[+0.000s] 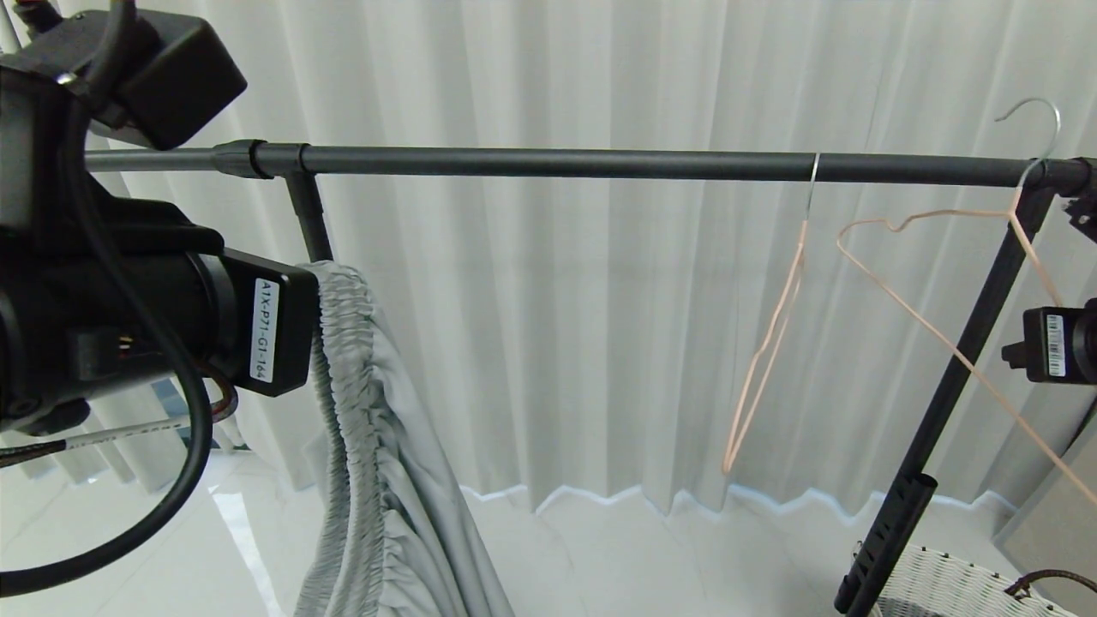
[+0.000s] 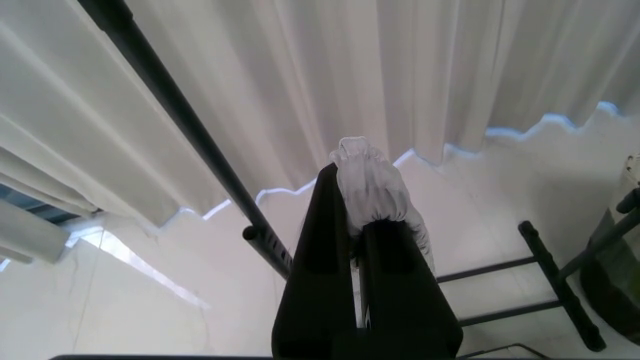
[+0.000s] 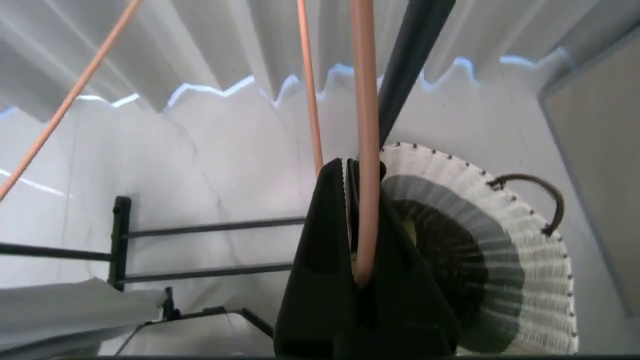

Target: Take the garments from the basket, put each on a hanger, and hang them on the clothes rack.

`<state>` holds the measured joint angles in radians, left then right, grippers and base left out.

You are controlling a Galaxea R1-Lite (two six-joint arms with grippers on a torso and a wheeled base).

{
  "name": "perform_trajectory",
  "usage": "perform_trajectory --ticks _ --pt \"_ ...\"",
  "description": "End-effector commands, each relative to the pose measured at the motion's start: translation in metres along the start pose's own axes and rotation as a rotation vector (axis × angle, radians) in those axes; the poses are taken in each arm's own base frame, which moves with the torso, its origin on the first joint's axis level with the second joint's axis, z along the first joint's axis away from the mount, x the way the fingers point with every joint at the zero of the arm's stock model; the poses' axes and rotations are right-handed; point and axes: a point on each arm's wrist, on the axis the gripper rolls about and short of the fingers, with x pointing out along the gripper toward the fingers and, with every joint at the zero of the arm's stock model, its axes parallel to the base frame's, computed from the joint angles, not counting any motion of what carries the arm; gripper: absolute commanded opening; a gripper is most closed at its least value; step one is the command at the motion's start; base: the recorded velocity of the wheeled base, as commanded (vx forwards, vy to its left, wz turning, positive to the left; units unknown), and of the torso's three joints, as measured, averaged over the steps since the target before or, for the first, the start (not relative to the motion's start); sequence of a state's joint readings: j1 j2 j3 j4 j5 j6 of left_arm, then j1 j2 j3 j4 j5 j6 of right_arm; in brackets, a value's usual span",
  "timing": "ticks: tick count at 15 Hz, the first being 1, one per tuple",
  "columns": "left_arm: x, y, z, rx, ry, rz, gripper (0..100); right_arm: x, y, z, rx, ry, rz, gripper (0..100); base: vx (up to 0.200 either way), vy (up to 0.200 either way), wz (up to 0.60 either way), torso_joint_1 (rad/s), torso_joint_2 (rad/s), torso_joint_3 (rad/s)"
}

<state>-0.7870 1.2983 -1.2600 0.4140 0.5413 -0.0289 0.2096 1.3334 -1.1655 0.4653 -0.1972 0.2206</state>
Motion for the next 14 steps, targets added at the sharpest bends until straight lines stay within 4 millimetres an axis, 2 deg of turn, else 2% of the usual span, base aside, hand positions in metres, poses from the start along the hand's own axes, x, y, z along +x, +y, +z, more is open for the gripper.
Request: perform_trajectory --ticks 1,4,8,14 --pt "0.000 0.000 0.000 0.000 0.000 0.000 0 -0.023 -0.004 -0.003 -0.007 -0.046 0.019 0 0.000 0.000 0.00 0.000 0.00 0.000" --pt "0.001 0.000 -0.001 0.003 0.003 0.002 0 -0.046 -0.007 -0.015 -0.040 -0.021 0.037 0 0.000 0.000 0.00 0.000 0.00 0.000" --pt "0.001 0.000 -0.002 0.005 0.005 0.002 0 -0.059 -0.006 -0.025 -0.071 -0.007 0.073 0 -0.200 0.000 0.00 0.006 0.00 0.004" --pt "0.004 0.000 -0.008 0.013 0.030 0.014 0 -0.073 -0.004 -0.055 -0.146 0.009 0.167 0 -0.200 0.000 0.00 -0.003 0.00 0.002"
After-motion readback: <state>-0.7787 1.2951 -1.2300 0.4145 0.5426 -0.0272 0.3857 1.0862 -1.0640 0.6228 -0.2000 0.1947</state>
